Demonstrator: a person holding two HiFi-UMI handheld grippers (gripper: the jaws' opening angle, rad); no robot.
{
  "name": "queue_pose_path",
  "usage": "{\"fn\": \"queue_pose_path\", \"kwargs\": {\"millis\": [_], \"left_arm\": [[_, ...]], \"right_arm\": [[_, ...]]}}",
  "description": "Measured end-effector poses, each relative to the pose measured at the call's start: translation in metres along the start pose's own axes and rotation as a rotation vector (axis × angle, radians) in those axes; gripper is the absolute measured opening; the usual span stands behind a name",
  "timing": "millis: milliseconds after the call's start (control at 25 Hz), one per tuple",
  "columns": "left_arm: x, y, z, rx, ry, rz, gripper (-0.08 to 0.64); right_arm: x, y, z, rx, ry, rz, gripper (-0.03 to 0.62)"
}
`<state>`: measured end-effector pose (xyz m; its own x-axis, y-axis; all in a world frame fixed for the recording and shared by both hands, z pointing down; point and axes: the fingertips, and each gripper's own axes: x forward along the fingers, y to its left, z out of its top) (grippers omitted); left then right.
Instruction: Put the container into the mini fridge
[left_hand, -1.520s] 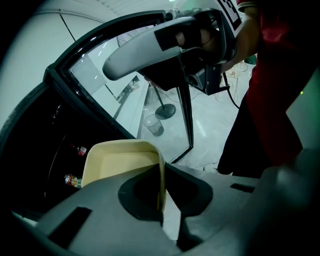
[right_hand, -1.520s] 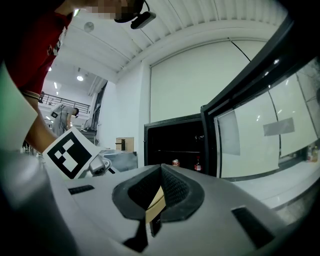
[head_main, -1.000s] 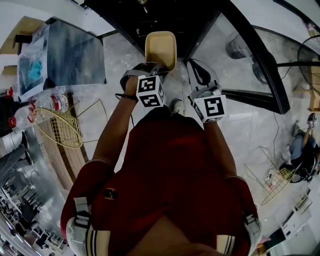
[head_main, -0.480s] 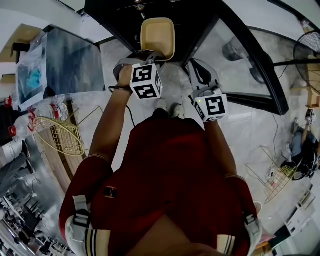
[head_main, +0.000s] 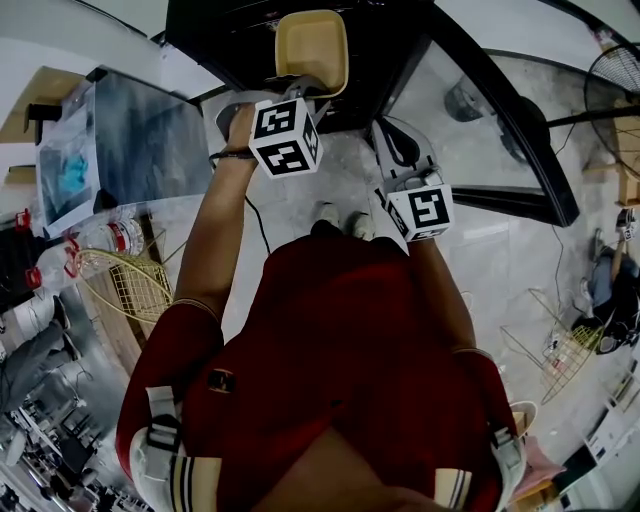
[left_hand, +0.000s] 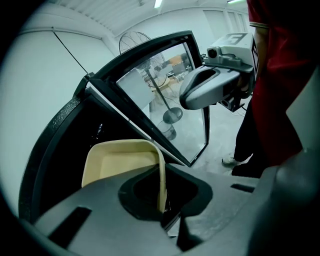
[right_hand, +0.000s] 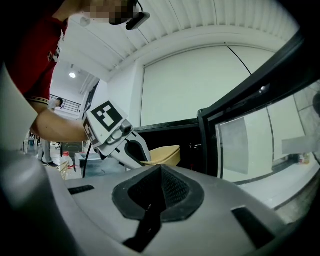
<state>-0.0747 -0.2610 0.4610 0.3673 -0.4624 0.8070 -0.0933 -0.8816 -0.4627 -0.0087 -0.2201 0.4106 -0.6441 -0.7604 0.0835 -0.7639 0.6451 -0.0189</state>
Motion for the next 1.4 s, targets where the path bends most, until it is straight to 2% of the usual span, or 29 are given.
{"fn": "queue_pose_path", "kwargs": {"millis": [280, 720, 920, 1400], "left_arm": [[0.005, 0.033, 0.004, 0.025, 0.005, 0.007, 0.025], [0.027, 0.067, -0.003, 0.025, 0.032, -0.001, 0.025], [0.035, 0.083, -0.005, 0.039, 0.047, 0.030, 0.025], [0.045, 0.107, -0.009, 0.061, 0.052, 0.083, 0.026]], "right_arm": [[0.000, 0.001, -0.007, -0.002, 0.053, 0.003, -0.006], [-0.002, -0.007, -0.008, 0.009, 0.059, -0.005, -0.006], [-0.003, -0.011, -0.007, 0.029, 0.016, -0.017, -0.006], [-0.005, -0.015, -0.011, 0.037, 0.032, -0.023, -0.006]]}}
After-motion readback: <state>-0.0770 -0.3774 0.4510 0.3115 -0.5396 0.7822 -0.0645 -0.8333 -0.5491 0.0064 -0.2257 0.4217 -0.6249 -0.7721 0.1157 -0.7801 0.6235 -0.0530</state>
